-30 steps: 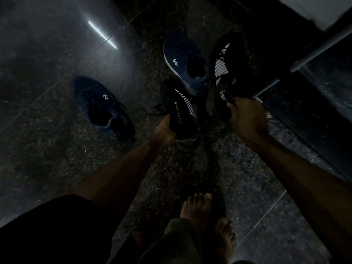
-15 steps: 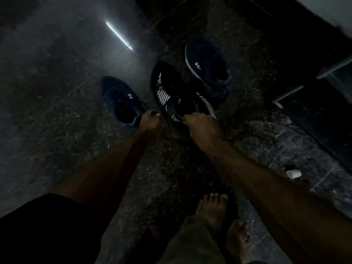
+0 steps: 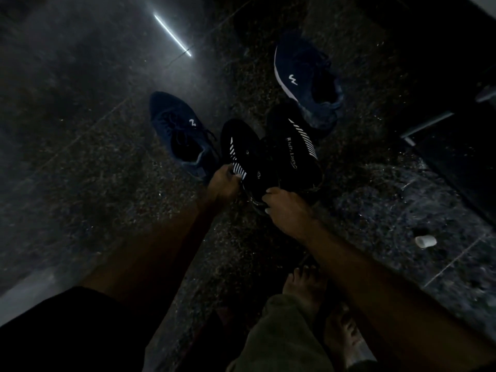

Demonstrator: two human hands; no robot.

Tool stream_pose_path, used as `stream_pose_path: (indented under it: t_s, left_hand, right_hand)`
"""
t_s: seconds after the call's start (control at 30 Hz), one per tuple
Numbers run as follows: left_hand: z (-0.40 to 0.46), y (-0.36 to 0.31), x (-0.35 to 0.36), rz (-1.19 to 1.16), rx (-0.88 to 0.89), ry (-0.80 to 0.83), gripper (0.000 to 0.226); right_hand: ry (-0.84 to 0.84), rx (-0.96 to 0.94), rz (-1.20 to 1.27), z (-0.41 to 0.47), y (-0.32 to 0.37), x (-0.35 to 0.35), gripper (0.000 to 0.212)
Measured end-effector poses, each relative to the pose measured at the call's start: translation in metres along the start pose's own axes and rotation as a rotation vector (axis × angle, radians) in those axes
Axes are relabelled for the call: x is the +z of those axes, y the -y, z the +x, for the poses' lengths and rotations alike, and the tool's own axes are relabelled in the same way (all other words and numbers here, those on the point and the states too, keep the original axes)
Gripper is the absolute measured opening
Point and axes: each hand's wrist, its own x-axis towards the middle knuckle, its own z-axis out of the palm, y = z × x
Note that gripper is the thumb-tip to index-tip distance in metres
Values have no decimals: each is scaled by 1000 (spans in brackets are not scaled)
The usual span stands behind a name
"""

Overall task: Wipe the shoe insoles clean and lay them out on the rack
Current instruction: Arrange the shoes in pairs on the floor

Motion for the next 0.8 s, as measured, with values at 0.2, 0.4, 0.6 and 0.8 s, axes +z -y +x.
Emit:
stream_pose_path:
  t_s: [0.2,0.4,0.6,0.8]
  left_hand:
    - [-18,-25,11,154,25,-194,35]
    - [-59,-36,43,560,299,-23,48]
    - [-58,-45,58,737,196,307,45]
    - [-48,-60,60,845,90,300,35]
  right_hand:
    - [-482,5,-93,-17,-28,-14,51]
    - [-245,219,-56,-24,-54,-14,49]
    - [-51,170,-130,-23,-62,-3,32]
    - [38,232,-129,-8,-57,-11,25]
